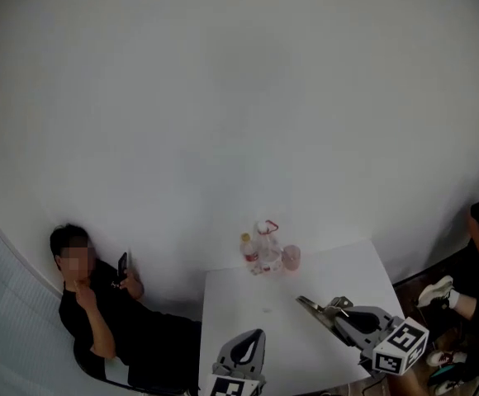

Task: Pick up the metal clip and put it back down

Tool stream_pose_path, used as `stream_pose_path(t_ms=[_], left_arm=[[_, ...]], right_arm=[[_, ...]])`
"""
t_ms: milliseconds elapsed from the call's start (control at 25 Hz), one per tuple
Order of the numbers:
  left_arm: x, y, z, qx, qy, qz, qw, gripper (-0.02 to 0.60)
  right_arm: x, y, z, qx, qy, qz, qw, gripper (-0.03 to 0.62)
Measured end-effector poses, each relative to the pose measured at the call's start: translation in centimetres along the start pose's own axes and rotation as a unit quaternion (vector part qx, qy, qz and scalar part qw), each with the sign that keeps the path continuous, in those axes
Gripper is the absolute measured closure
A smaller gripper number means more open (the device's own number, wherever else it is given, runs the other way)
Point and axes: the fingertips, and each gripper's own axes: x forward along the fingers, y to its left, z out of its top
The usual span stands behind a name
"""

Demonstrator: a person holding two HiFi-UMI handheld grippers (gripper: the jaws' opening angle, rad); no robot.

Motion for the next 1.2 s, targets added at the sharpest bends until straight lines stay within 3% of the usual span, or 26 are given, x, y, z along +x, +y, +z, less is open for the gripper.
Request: stream_pose_path(t_ms=[360,1000,1200], left_arm=[[0.8,-0.6,0.6,-0.005,0.014,0.000,0.9999,0.560],[1.1,-2.3,0.9,-0.027,0.053,-0.018,0.9980,0.560],[2.4,-1.8,2.4,-0.014,0.039,0.001,0.9992,0.560]], right_arm=[[-1.7,-0.4,1.6,-0.013,-0.018,-0.016,1.000,0.553],[-4.0,-0.2,0.5,0.050,-0.007,-0.016,0.999,0.553],[-2.1,-1.8,2.4,0.022,-0.037,-0.032,0.999,0.553]])
